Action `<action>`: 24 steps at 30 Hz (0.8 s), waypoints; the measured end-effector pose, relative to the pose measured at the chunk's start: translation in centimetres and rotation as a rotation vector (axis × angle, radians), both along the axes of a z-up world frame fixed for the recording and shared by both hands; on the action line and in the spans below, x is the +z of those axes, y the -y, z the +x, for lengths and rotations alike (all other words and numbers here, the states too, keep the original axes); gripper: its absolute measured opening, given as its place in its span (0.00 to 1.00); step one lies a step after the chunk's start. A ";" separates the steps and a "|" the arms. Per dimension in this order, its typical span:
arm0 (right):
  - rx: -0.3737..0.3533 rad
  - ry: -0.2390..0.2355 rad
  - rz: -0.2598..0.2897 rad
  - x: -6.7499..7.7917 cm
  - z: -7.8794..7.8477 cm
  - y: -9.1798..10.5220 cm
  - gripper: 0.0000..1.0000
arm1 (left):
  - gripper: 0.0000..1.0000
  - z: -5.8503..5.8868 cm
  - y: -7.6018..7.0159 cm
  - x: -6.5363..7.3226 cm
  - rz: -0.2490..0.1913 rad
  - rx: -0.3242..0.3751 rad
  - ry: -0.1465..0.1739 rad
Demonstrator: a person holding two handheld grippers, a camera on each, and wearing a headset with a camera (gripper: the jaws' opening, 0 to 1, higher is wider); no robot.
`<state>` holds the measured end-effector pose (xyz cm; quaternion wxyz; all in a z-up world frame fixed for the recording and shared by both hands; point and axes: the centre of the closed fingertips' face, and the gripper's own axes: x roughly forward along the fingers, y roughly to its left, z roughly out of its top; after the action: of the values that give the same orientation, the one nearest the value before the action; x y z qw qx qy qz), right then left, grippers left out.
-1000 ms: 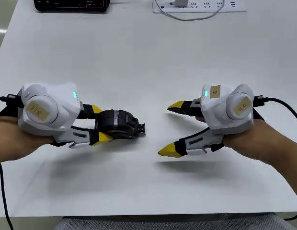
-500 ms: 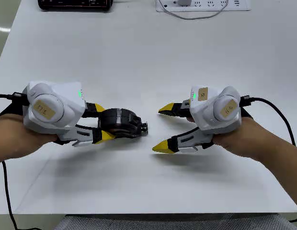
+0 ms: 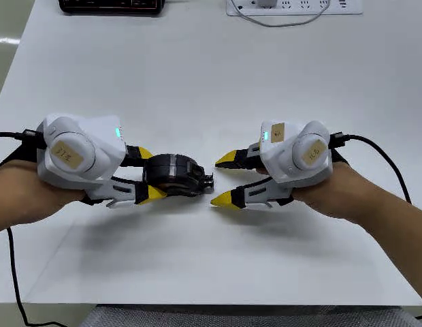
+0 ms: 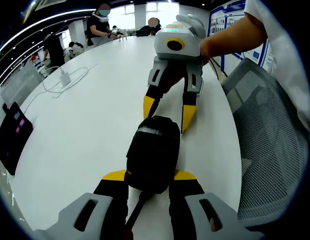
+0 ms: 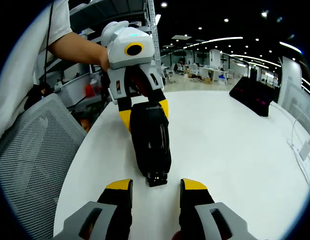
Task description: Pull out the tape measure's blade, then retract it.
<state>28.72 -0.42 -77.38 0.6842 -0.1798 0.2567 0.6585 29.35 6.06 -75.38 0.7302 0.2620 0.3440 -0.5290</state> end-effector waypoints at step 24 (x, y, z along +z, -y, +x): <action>0.042 0.030 0.016 -0.4 0.2 -1.0 0.19 | 0.26 0.0 0.0 0.0 0.005 -0.005 -0.001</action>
<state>28.88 0.55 -77.75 0.6755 -0.1896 0.2373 0.6719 29.33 6.11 -75.39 0.7280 0.2645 0.3448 -0.5302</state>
